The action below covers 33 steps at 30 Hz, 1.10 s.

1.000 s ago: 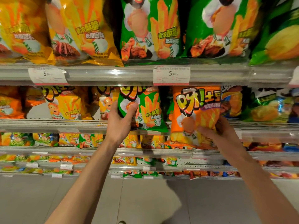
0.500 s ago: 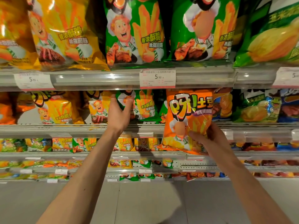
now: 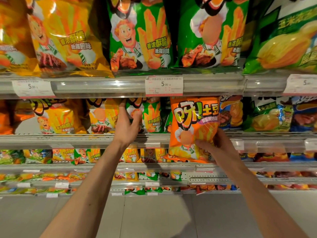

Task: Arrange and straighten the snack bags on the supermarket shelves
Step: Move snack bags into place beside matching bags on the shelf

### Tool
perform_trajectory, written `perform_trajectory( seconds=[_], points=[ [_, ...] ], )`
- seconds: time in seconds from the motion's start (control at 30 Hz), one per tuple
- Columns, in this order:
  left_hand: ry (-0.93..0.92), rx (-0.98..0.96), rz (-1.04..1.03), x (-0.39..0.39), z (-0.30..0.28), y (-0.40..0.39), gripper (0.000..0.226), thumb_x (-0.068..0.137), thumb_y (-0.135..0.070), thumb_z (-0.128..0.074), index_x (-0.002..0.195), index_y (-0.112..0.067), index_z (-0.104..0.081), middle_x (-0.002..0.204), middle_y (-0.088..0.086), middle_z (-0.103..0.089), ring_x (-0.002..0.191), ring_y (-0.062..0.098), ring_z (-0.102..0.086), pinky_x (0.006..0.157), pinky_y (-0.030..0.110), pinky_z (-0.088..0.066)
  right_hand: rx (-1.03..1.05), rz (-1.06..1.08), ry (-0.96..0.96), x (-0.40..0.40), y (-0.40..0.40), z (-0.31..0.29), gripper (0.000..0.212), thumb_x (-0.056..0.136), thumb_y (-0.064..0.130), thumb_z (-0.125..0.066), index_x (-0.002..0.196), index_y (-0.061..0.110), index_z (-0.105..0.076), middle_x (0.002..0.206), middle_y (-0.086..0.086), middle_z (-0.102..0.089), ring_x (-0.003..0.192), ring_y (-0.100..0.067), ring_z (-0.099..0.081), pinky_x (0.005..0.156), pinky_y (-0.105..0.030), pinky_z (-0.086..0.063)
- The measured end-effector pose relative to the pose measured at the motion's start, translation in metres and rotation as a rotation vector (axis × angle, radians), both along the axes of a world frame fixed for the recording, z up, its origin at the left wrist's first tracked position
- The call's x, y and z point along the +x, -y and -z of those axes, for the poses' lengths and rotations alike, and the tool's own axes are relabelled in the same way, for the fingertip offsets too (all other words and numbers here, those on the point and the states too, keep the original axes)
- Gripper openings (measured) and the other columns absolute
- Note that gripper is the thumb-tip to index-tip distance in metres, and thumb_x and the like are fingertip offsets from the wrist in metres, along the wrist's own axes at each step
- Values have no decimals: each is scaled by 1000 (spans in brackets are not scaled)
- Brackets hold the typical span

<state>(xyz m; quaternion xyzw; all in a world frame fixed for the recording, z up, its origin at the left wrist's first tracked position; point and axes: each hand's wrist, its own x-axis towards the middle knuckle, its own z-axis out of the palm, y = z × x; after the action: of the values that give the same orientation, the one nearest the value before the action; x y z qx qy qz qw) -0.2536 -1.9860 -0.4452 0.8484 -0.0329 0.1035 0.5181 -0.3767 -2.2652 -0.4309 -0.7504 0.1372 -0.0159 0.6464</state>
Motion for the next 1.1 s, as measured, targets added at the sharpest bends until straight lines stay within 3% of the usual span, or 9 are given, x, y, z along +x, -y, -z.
perform_trajectory(
  seconds=[0.1, 0.17, 0.4, 0.47, 0.57, 0.67, 0.8, 0.93, 1.1],
  points=[
    [-5, -71, 34, -4, 1, 5, 70, 104, -40, -54, 160, -21, -16, 99, 4, -62, 80, 6, -60, 82, 36, -51, 33, -9, -6, 7, -2, -1, 61, 80, 27, -81, 133, 29, -53, 123, 10, -67, 114, -10, -63, 83, -26, -49],
    [-37, -75, 59, -7, 1, 14, 72, 104, -40, -53, 161, -18, -13, 91, -4, -62, 70, -2, -58, 74, 35, -52, 50, -2, -9, 12, -4, -3, 63, 79, 27, -82, 135, 30, -51, 123, 11, -67, 114, -11, -63, 83, -27, -49],
    [54, 170, -8, -8, 1, 12, 73, 102, -48, -54, 158, -9, -28, 91, 1, -53, 94, 26, -59, 74, 39, -46, 29, 27, 5, 6, -10, -1, 64, 79, 26, -83, 136, 25, -52, 125, 6, -68, 116, -16, -63, 89, -31, -50],
    [56, 174, -25, -15, -1, 7, 72, 99, -47, -59, 156, -10, -33, 113, 6, -61, 111, 28, -57, 92, 46, -51, -8, 36, 18, 2, -12, 2, 65, 78, 28, -84, 136, 25, -53, 125, 5, -67, 117, -17, -62, 96, -37, -50],
    [14, 71, -55, -34, -4, -3, 73, 97, -43, -65, 156, -17, -33, 154, 5, -46, 141, 23, -45, 115, 46, -42, -27, 11, 18, -7, -17, 4, 69, 75, 37, -85, 136, 28, -54, 126, 8, -68, 118, -15, -62, 101, -41, -50],
    [-34, -54, -57, -68, -14, -17, 57, 98, -34, -67, 149, -23, -43, 145, -6, -52, 130, 9, -52, 105, 30, -47, 4, -48, 4, -19, -22, 6, 66, 79, 32, -85, 136, 30, -54, 126, 10, -68, 117, -9, -63, 97, -33, -51],
    [-114, -150, -57, -128, -21, -37, 33, 97, -29, -68, 130, -24, -62, 122, -8, -67, 112, 0, -63, 92, 20, -52, 47, -95, -18, -39, -35, 8, 51, 84, 21, -81, 126, 29, -56, 113, 15, -70, 96, 10, -66, 73, -9, -49],
    [-127, -246, -125, -178, -17, -61, 25, 95, -20, -71, 120, -18, -67, 111, -5, -73, 103, 1, -67, 80, 9, -50, 44, -90, -42, -54, -56, 14, 51, 81, 25, -84, 125, 29, -59, 113, 13, -74, 105, -3, -69, 85, -22, -52],
    [-141, -346, -203, -204, -10, -102, 22, 95, -16, -70, 117, -15, -68, 108, 0, -75, 102, 10, -70, 83, 17, -54, 25, -120, -47, -65, -104, 13, 52, 82, 27, -84, 125, 35, -57, 113, 17, -72, 102, 4, -67, 77, -16, -50]
  ],
)
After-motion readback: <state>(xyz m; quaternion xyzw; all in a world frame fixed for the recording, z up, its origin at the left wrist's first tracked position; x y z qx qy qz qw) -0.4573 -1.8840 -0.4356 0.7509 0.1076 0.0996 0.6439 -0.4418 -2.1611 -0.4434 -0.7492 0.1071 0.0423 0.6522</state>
